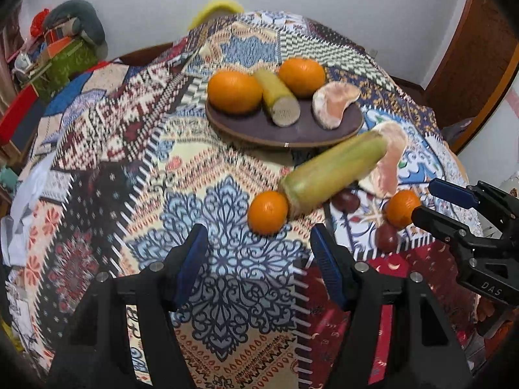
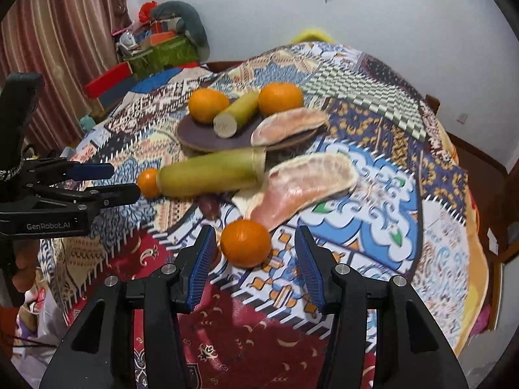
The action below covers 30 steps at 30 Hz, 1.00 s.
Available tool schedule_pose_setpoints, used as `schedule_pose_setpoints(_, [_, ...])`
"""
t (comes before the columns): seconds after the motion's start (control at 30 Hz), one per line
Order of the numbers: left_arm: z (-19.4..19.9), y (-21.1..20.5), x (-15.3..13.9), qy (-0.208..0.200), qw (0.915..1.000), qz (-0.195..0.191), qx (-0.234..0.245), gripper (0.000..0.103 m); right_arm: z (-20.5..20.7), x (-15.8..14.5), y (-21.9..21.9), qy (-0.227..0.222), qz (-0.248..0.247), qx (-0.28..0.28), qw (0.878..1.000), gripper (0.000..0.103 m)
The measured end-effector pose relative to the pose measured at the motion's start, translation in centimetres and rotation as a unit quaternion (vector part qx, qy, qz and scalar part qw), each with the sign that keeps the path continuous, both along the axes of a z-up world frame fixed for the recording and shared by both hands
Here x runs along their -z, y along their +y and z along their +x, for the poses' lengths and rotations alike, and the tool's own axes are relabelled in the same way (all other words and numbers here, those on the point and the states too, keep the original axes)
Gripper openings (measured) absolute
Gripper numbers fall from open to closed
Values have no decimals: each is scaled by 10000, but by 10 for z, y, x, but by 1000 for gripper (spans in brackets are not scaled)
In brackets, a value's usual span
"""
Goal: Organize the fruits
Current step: 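Move the right gripper to a small mandarin while the left gripper approaches another mandarin, then close the right gripper on its mandarin while the left gripper grasps the other mandarin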
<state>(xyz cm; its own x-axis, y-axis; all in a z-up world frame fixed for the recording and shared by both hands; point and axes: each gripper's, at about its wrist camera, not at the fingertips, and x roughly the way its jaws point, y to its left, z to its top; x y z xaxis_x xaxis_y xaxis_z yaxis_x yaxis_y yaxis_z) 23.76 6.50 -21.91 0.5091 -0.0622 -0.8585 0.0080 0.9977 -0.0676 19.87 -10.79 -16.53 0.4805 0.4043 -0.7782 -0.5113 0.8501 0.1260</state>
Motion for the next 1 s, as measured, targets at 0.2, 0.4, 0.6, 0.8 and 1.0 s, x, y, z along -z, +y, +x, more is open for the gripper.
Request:
schedule_pose_setpoints(0.2, [0, -1, 11, -79, 10000, -10, 1, 61, 1, 8, -1, 103, 32, -33, 9999, 46])
schedule_pose_setpoints(0.4, [8, -4, 14, -137, 9999, 79, 11, 57, 3, 11, 1, 171, 75, -86, 9998, 39])
schedule_pose_setpoints(0.6, [15, 0, 17, -147, 9999, -14, 6, 48, 3, 12, 2, 194, 177, -138, 9996, 34])
schedule_pose_setpoints(0.8, [16, 1, 17, -181, 9994, -259, 152, 31, 3, 12, 1, 177, 239, -123, 9995, 33])
schedule_pose_setpoints(1.0, [13, -3, 16, -256, 9995, -62, 166, 28, 1, 10, 1, 167, 249, -129, 9995, 33])
